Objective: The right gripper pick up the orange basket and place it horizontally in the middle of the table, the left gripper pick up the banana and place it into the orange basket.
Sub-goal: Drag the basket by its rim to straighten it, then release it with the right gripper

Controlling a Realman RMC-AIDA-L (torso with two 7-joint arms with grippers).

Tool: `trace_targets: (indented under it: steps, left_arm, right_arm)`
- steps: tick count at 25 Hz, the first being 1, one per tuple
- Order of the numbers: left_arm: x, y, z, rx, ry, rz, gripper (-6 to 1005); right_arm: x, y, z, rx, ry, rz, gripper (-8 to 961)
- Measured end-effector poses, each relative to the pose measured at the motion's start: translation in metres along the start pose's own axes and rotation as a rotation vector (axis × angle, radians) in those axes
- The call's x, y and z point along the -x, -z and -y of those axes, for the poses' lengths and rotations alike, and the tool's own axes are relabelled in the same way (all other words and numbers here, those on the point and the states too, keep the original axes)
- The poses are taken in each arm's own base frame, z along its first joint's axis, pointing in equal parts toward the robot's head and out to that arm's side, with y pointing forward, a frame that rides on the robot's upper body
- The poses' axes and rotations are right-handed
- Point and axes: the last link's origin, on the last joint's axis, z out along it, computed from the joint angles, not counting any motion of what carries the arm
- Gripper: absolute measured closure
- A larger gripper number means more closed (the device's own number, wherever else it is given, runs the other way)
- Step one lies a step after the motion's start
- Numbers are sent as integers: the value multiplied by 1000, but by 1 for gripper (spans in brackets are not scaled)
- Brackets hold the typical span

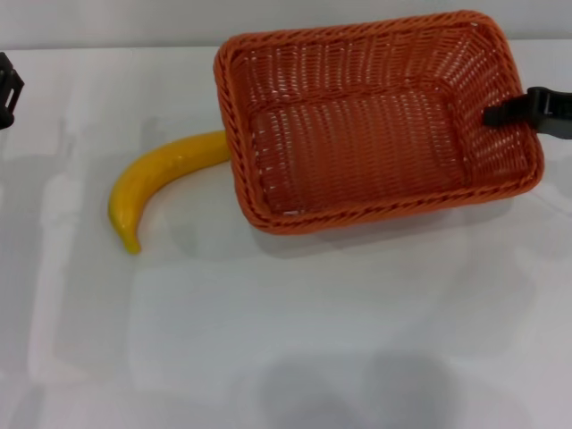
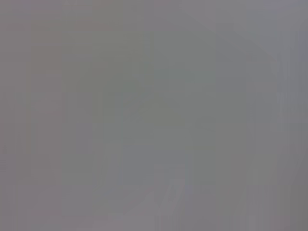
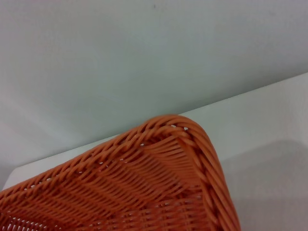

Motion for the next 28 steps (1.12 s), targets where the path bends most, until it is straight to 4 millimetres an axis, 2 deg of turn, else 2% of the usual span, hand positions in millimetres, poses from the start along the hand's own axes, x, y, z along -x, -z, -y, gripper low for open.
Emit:
trace_targets:
  steps: [28]
  left_arm:
    - [2, 3, 2, -4, -2, 6, 137]
  right_arm:
    - [-5, -7, 1, -6, 1, 38, 813]
